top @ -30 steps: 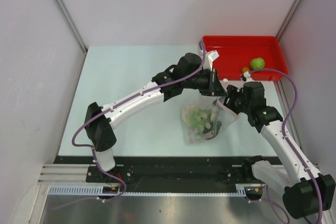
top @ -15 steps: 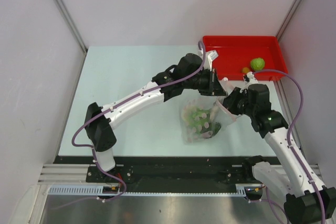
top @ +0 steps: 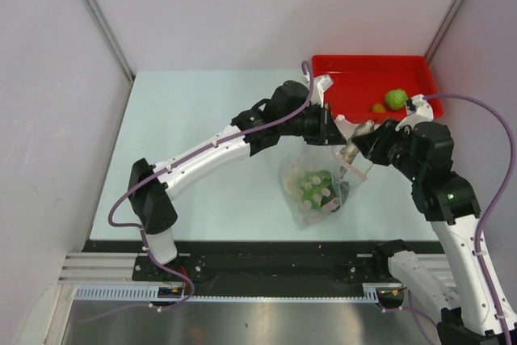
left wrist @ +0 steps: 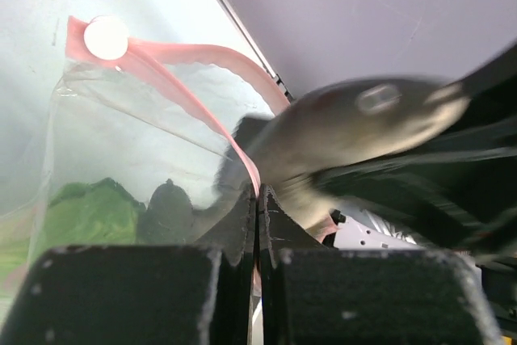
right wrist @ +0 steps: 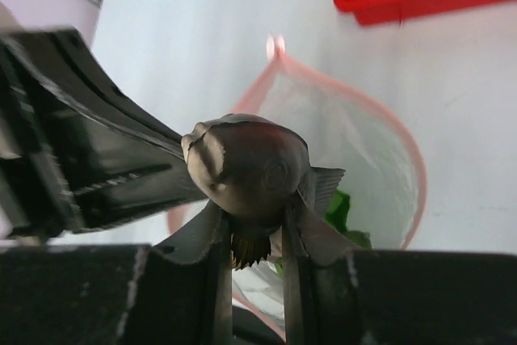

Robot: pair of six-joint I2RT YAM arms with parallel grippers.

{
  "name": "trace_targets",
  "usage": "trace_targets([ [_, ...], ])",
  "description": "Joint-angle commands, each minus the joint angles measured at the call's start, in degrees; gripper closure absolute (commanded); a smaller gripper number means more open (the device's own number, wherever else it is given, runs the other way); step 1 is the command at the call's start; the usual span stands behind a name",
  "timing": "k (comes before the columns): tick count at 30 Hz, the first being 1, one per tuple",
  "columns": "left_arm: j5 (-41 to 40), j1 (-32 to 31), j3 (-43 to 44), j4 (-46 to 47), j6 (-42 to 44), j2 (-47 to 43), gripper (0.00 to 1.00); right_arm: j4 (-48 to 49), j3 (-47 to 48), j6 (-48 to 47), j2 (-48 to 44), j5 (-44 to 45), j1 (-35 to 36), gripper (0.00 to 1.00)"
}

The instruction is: Open the zip-top bag and remove the fake food

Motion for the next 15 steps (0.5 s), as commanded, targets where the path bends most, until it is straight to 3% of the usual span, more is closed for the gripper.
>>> trace_targets([
  [1, -0.4, 0.1, -0.6, -0.2, 2.4, -3.1, 1.00, 3.1, 8.5, 0.8, 2.1, 4.9, -0.3, 1.00],
  [5, -1.0, 0.2, -1.1, -1.2, 3.9, -2.7, 1.00, 3.3, 16.5, 2.0, 5.1, 9.1, -1.1, 1.00],
  [11, 0.4, 0.3, -1.5, 0.0, 3.8, -2.1, 1.00, 10.9, 19.6, 5.8, 8.9, 20.7, -4.3, 1.00],
  [15, 1.4, 0.3, -1.5, -1.6, 4.9, -2.1, 1.00, 12.3, 23.3, 13.9, 16.4, 19.0, -12.3, 1.00],
])
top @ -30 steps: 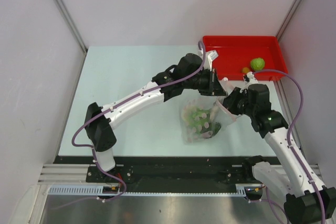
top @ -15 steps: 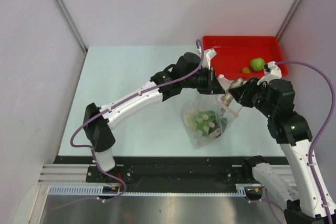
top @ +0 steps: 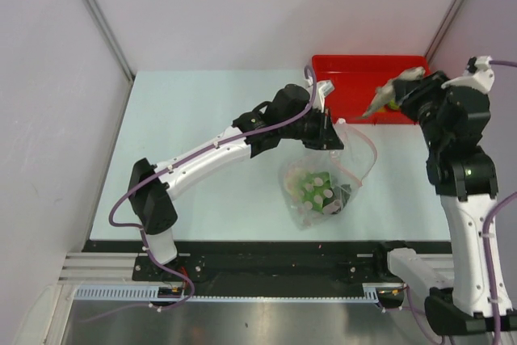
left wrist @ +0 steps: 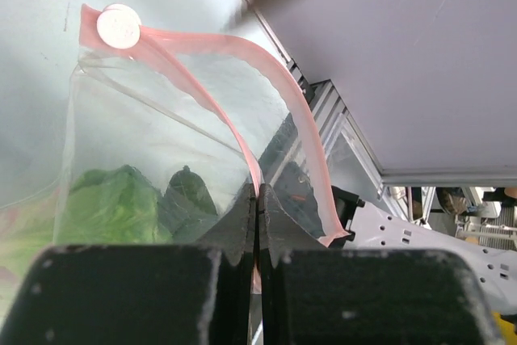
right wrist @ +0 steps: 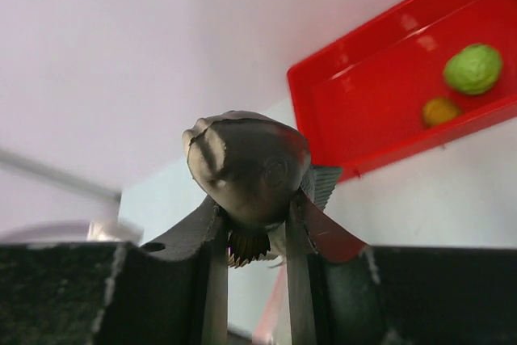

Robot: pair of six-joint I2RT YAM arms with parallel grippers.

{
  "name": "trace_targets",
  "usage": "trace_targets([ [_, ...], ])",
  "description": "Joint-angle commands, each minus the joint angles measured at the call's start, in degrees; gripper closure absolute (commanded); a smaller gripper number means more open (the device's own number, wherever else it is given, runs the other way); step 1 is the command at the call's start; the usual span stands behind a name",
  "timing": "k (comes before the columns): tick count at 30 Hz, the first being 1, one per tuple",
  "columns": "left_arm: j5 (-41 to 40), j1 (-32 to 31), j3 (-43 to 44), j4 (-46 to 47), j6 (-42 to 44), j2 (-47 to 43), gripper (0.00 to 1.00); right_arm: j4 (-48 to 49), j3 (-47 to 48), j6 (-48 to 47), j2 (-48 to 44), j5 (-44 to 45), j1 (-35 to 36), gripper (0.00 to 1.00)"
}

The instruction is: Open the zip-top bag and remove the fake food

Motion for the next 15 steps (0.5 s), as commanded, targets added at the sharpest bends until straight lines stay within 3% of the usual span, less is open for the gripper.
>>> trace_targets([
  [1, 1.3, 0.1, -0.1, -0.8, 2.4, -1.9, 1.00, 6.7, 5.0, 9.2, 8.2, 3.2, -7.6, 1.00],
  [7, 3.1, 0.1, 0.1, -1.8, 3.9, -2.4, 1.00, 9.4, 12.9, 10.7, 22.9, 5.1, -11.9, 1.00],
  [15, 6.8, 0.5, 0.6, -1.5, 6.2, -1.9, 1.00, 6.3, 27.8, 21.2, 47.0, -6.8, -19.3, 1.00],
])
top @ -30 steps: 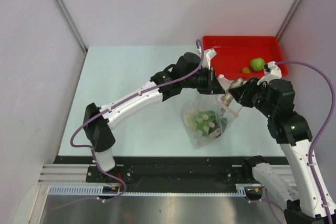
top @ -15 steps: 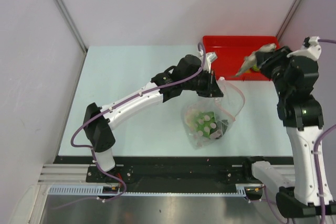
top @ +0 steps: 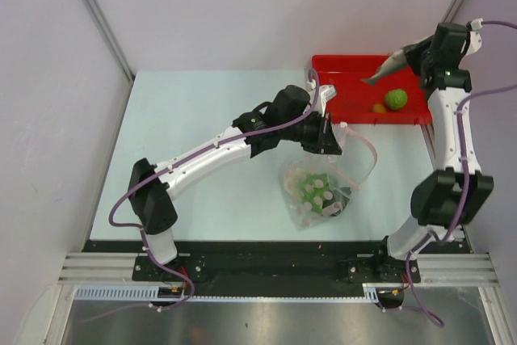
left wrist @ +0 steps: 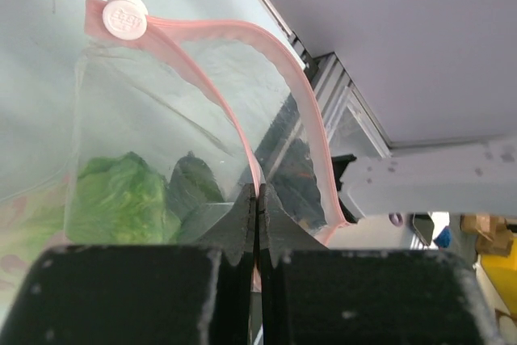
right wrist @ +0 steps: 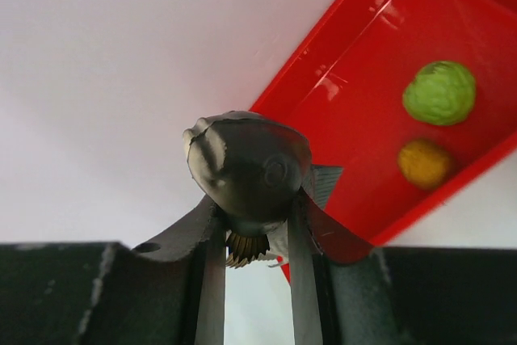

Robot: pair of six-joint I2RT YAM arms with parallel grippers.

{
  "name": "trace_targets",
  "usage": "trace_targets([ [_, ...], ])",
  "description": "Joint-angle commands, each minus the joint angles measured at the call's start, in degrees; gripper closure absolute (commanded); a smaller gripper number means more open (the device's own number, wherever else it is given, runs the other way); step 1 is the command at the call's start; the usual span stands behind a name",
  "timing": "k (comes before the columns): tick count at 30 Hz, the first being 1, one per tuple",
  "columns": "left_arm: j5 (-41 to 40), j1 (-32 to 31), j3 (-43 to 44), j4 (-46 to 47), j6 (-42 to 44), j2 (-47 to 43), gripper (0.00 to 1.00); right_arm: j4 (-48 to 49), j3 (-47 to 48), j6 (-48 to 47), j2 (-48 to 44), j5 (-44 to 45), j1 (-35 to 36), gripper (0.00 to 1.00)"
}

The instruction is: Open the zip-top bag and remove the fake food

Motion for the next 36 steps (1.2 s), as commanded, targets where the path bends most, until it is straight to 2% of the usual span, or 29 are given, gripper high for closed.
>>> trace_targets([
  [1, 4.5, 0.5, 0.6, 1.2, 2.0, -1.6, 1.00, -0.1, 9.3, 9.2, 12.2, -8.7, -3.3, 1.00],
  [8, 6.5, 0.4, 1.7, 2.8, 2.5, -1.0, 1.00, 0.5, 13.9, 12.6, 27.3, -15.0, -5.2, 1.00],
  [13, 6.9, 0.4, 1.3, 3.4, 2.1, -1.0, 1.00, 2.7, 14.4, 12.4, 32.1, -16.4, -4.8, 0.99],
  [16, 6.9, 0.4, 1.7, 3.5, 2.0, -0.8, 1.00, 1.6, 14.1, 12.7, 33.9, -16.4, -4.9, 0.84],
  [17, 6.8, 0.4, 1.9, 3.4, 2.1, -0.8, 1.00, 1.3, 14.1, 12.7, 34.2, -16.3, -5.0, 0.72],
  [19, 7.2, 0.4, 2.0, 4.2, 2.1, -0.7, 1.00, -0.4, 14.9, 12.2, 35.1, -16.4, -5.1, 0.61],
  [20, 7.3, 0.4, 2.3, 4.2, 2.2, -0.7, 1.00, -1.4, 15.5, 11.8, 35.4, -16.5, -5.1, 0.50],
  [25, 7.9, 0.4, 4.3, 2.4, 3.1, 0.2, 1.00, -9.6, 20.2, 7.3, 35.7, -16.2, -5.2, 0.20],
  [29, 7.3, 0.4, 6.8, -0.1, 4.7, 1.4, 1.00, -18.2, 23.8, 3.2, 34.9, -16.8, -5.2, 0.11],
  [34, 6.2, 0.4, 9.1, -2.2, 5.5, 2.3, 1.00, -27.3, 21.4, -3.0, 28.5, -15.3, -4.1, 0.12],
  [36, 5.8, 0.4, 9.4, -2.7, 5.1, 2.5, 1.00, -29.6, 17.1, -6.3, 23.0, -14.2, -2.5, 0.12],
])
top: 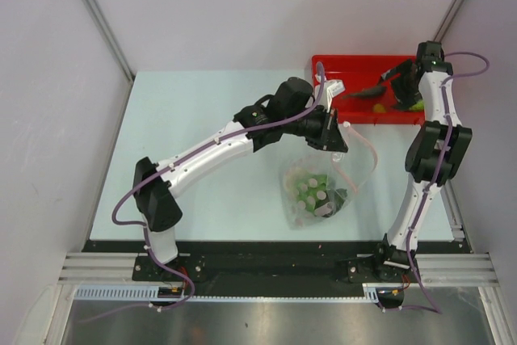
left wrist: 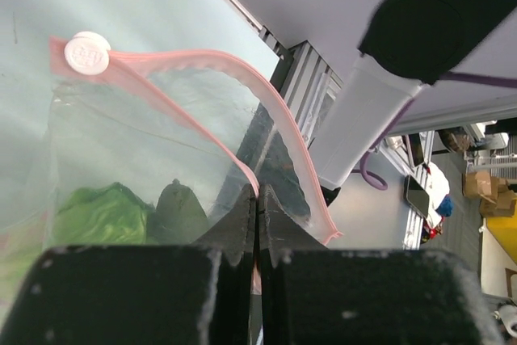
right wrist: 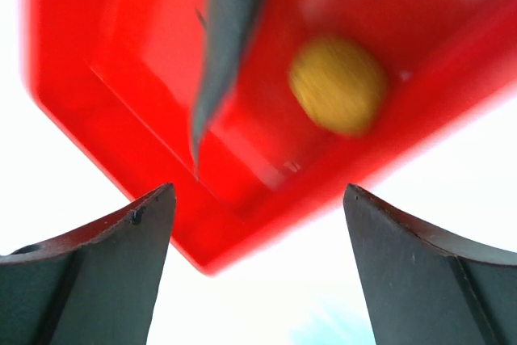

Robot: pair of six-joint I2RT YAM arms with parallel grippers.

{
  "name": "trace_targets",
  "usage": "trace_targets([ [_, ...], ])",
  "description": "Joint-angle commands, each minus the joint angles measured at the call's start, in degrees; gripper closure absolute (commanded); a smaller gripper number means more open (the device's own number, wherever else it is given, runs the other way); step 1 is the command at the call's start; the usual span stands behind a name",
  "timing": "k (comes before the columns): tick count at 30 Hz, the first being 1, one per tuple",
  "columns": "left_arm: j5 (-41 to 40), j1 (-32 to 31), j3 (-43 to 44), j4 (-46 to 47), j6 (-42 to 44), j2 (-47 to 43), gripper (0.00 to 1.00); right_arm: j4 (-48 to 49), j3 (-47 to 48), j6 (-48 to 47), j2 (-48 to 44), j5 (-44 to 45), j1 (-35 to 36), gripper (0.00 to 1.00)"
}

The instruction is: Open the zip-top bag and remove the fake food

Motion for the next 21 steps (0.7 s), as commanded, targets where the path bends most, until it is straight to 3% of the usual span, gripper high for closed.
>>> trace_targets([
  [1, -0.6, 0.2, 3.6, -0.6, 1.3, 0.7, 1.00, -9.4, -5.6, -9.0, -12.7, 2.1, 3.1, 0.12],
  [8, -1.3, 0.1, 3.3, -0.2, -1.1, 2.1, 1.00, -8.6, -30.6, -14.2, -37.5, 7.1, 11.1, 0.12],
  [15, -2.5, 0.1, 3.2, 0.8, -2.6, 2.0, 1.00, -16.3, -40.2, -15.3, -54.8, 10.1, 16.2, 0.20],
  [18, -2.0, 0.1, 3.3, 1.4, -3.4, 2.1, 1.00, -18.7, -40.6, -15.9, -60.1, 9.5, 16.4, 0.35],
  [19, -1.9, 0.1, 3.4, 1.7, -3.6, 2.1, 1.00, -18.9, -40.6, -16.3, -62.1, 9.2, 16.4, 0.49],
  [21, -1.8, -0.1, 3.6, 2.1, -3.8, 2.1, 1.00, -18.7, -40.8, -17.0, -63.8, 5.8, 18.1, 0.58],
])
